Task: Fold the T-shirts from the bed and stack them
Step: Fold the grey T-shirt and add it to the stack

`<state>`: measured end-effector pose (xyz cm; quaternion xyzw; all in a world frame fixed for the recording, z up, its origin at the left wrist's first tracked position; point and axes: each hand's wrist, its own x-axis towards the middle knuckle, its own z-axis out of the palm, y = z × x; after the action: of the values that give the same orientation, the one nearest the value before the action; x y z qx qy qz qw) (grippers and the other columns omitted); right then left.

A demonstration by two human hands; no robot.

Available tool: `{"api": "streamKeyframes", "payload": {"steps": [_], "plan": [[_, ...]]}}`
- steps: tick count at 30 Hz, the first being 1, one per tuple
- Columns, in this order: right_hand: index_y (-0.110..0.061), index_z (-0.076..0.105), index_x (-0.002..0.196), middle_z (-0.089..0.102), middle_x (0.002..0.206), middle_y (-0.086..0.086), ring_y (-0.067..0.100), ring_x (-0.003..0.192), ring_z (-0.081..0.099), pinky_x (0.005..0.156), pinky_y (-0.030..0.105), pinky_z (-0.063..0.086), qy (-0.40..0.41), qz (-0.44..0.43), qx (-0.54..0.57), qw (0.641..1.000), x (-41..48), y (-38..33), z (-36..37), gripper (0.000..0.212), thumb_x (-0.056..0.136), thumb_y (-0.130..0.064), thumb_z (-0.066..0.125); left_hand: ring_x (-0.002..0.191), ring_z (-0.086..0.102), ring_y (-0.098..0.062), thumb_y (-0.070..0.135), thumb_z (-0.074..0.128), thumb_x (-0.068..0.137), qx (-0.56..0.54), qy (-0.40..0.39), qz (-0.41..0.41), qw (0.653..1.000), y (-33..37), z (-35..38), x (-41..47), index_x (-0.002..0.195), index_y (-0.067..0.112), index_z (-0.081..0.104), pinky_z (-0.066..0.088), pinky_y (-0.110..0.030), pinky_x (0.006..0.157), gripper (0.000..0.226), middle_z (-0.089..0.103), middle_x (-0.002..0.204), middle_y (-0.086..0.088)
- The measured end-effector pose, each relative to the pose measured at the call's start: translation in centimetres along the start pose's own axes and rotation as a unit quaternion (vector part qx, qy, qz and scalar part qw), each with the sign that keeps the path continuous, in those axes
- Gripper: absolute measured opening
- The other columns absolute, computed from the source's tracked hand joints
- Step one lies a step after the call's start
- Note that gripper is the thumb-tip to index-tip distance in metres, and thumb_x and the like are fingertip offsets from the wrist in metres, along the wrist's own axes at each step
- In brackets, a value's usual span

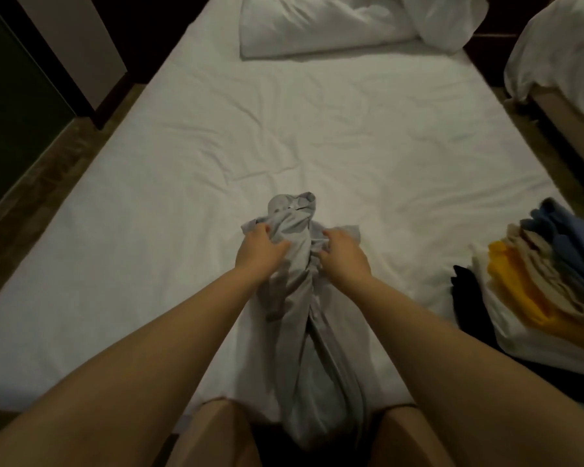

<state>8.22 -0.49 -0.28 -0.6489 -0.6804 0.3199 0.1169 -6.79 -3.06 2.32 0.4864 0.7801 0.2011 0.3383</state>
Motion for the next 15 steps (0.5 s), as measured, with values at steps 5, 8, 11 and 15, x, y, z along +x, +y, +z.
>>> {"api": "streamKeyframes", "payload": {"steps": [5, 8, 11, 15], "plan": [[-0.018, 0.058, 0.110, 0.059, 0.117, 0.012, 0.031, 0.097, 0.059, 0.076, 0.038, 0.049, -0.035, 0.010, -0.045, 0.998, 1.8, 1.6, 2.1, 0.024, 0.091, -0.022, 0.044, 0.071, 0.047, -0.023, 0.030, 0.048, 0.094, 0.030, 0.018, 0.035, 0.999, -1.4, 1.1, 1.7, 0.067, 0.016, 0.042, 0.032, -0.029, 0.063, 0.031, 0.047, 0.067, -0.001], [-0.013, 0.056, 0.089, 0.061, 0.094, 0.012, 0.030, 0.080, 0.056, 0.065, 0.031, 0.039, 0.020, 0.039, 0.001, 0.999, 1.2, 1.6, 1.3, 0.013, 0.089, -0.015, 0.043, 0.074, 0.049, -0.024, 0.026, 0.046, 0.095, -0.026, 0.086, 0.047, 0.995, -2.0, -0.3, 0.8, 0.077, 0.009, 0.056, 0.038, -0.032, 0.067, 0.026, 0.055, 0.076, -0.005], [-0.008, 0.052, 0.095, 0.056, 0.099, 0.013, 0.030, 0.086, 0.054, 0.073, 0.035, 0.042, 0.131, 0.079, 0.056, 0.987, -0.8, 1.7, -1.4, 0.014, 0.088, -0.010, 0.041, 0.069, 0.044, -0.025, 0.024, 0.044, 0.095, -0.063, 0.132, 0.006, 0.989, -2.7, -2.8, 0.0, 0.065, 0.011, 0.046, 0.034, -0.033, 0.063, 0.033, 0.049, 0.069, -0.009], [-0.004, 0.048, 0.106, 0.049, 0.116, 0.020, 0.036, 0.099, 0.052, 0.083, 0.039, 0.042, 0.206, 0.100, 0.065, 0.971, -4.6, 1.5, -6.3, 0.020, 0.090, -0.006, 0.037, 0.065, 0.042, -0.025, 0.023, 0.042, 0.095, -0.068, 0.148, -0.003, 0.987, -2.9, -6.3, -2.7, 0.063, 0.011, 0.041, 0.034, -0.034, 0.058, 0.034, 0.046, 0.066, -0.009]]}}
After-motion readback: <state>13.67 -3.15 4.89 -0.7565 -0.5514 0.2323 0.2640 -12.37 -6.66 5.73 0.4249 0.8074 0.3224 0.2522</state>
